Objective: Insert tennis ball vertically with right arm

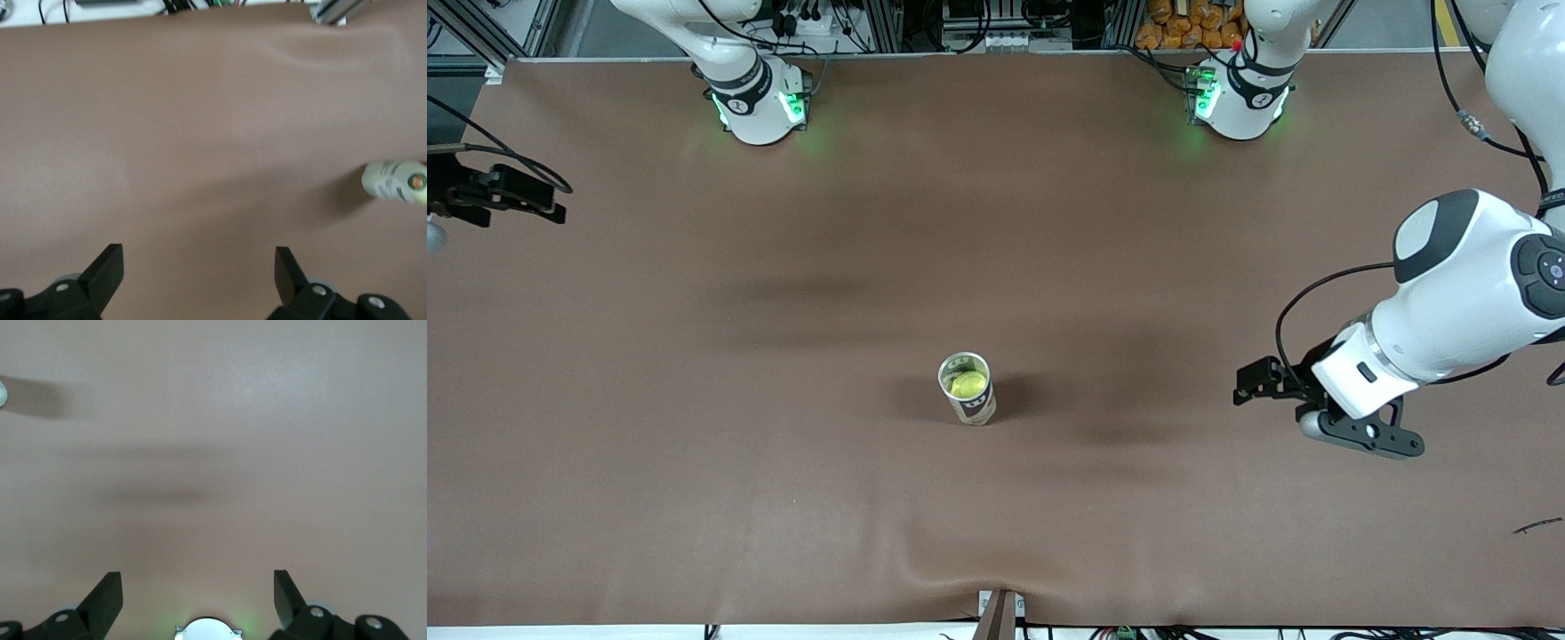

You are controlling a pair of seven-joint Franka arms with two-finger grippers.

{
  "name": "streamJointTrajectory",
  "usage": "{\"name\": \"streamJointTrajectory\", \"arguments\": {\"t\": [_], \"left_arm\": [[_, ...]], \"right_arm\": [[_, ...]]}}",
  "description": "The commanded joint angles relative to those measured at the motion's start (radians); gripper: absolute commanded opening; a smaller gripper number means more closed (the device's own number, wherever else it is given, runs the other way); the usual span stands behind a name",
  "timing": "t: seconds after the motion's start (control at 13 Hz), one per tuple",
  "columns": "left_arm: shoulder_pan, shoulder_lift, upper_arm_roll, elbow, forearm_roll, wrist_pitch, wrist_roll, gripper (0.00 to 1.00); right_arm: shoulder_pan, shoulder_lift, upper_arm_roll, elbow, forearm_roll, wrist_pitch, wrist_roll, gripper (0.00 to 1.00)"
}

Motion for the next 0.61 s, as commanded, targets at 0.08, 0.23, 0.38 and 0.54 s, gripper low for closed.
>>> {"name": "streamJointTrajectory", "arguments": {"t": [0.08, 0.23, 0.38, 0.54], "left_arm": [[0.042, -0.071, -0.061, 0.0, -0.012, -0.162, 0.006, 1.0], [0.057, -0.1, -0.089, 0.0, -0.013, -0.24, 0.006, 1.0], [0.08, -0.111, -0.127, 0.0, -0.027, -0.295, 0.006, 1.0], [0.117, -0.111, -0.176, 0.0, -0.036, -0.341, 0.003, 1.0]], "right_arm": [[0.008, 0.006, -0.002, 0.01, -0.008, 0.007, -0.004, 1.0], [0.008, 0.005, -0.002, 0.01, -0.008, 0.009, -0.004, 1.0], [0.008, 0.006, -0.002, 0.01, -0.008, 0.009, -0.004, 1.0], [0.008, 0.006, -0.002, 0.01, -0.008, 0.01, -0.004, 1.0]]}}
